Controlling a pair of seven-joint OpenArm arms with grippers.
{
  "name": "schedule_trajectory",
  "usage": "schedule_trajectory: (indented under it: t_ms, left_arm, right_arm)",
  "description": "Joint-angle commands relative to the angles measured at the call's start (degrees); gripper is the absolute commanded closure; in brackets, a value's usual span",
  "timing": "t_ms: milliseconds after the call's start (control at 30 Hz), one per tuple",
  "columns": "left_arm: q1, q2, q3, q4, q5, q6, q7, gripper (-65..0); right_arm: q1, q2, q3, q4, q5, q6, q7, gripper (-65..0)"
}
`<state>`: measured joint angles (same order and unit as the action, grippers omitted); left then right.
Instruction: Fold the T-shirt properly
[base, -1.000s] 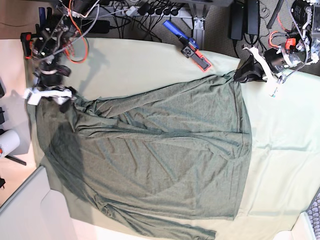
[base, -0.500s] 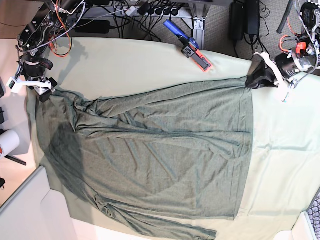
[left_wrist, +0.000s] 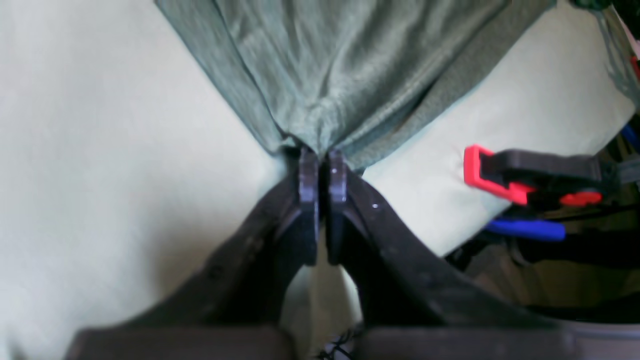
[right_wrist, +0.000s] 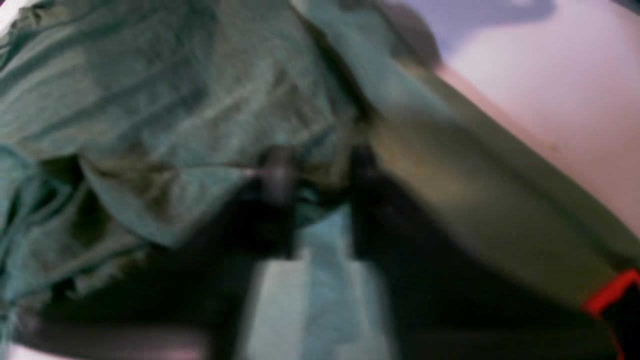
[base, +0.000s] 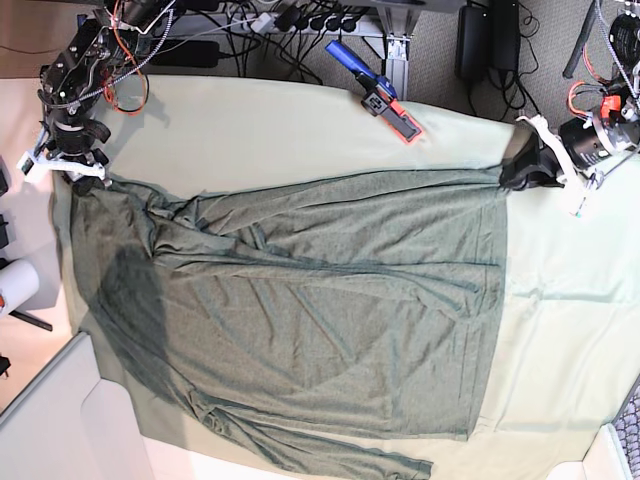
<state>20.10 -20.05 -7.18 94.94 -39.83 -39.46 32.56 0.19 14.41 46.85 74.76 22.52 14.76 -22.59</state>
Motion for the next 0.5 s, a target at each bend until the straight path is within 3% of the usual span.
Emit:
schedule_trajectory:
  t_ms: [0, 133, 467]
  left_arm:
    - [-0.7, -1.27, -0.35, 1.07, -1.49, -0.54, -0.98, 0.0]
    - [-1.03, -4.24, -0.35, 1.33, -3.58, -0.54, 0.31, 0.0]
    - [-3.02, -10.62, -0.9, 10.8, -6.69, -0.54, 1.97, 0.0]
  right_arm:
    - [0.74, 1.18, 0.28, 0.85, 0.35, 0.0, 1.22, 0.0]
    - [0.72, 2.01, 0.28, 0.85, 0.42, 0.02, -1.62, 0.0]
    - [1.42, 6.82, 0.35, 0.87, 2.36, 0.0, -1.68, 0.0]
